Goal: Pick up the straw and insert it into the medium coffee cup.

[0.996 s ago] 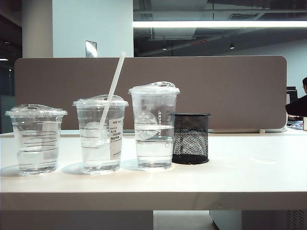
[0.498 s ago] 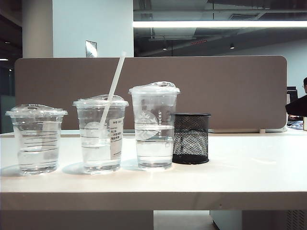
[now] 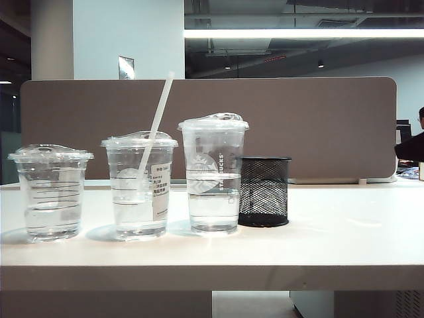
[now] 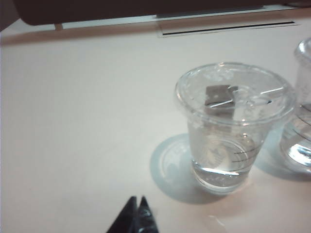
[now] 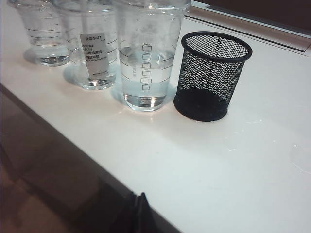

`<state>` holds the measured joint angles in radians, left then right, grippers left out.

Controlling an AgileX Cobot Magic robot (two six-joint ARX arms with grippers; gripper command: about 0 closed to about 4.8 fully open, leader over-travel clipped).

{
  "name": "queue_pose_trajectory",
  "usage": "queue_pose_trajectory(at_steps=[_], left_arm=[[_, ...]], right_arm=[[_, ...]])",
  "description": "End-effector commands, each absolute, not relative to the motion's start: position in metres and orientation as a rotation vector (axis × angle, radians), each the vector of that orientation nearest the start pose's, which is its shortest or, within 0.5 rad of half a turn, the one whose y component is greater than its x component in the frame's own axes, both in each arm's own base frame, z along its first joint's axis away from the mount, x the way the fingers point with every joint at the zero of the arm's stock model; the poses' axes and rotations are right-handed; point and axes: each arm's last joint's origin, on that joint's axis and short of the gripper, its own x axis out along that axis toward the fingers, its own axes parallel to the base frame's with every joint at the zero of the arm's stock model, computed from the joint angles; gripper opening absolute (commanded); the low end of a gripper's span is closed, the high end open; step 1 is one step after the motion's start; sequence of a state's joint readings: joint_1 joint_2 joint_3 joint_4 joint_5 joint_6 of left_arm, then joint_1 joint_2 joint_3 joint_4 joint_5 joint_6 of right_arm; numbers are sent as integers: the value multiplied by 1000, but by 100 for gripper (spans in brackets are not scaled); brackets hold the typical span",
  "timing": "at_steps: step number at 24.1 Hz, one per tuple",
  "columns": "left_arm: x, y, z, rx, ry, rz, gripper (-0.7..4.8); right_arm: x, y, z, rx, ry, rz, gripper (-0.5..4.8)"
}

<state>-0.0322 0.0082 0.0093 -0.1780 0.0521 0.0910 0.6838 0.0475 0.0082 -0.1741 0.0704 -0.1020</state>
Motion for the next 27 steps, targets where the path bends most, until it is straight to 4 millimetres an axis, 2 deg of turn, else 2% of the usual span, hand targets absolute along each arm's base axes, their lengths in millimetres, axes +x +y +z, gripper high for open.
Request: queue_pose_trajectory(at_steps=[1,13,16,22,27], left_arm=[[96,-5,149,101,173,-97,-1],[96,-5,149,101,174,-97,-1],[96,-5,149,101,174,-97,-1],[96,-5,149,101,173,-98,-1],[96,-5,149,95,173,-97,-1]], right_arm=[[77,61,145,-174,164,624,-5],[77,61,145,-174,164,624,-5],[79,56,147,-159,142,579,-5],[93,27,148,-129,145,248,-5],[96,9,148,-116,160,53,-5]])
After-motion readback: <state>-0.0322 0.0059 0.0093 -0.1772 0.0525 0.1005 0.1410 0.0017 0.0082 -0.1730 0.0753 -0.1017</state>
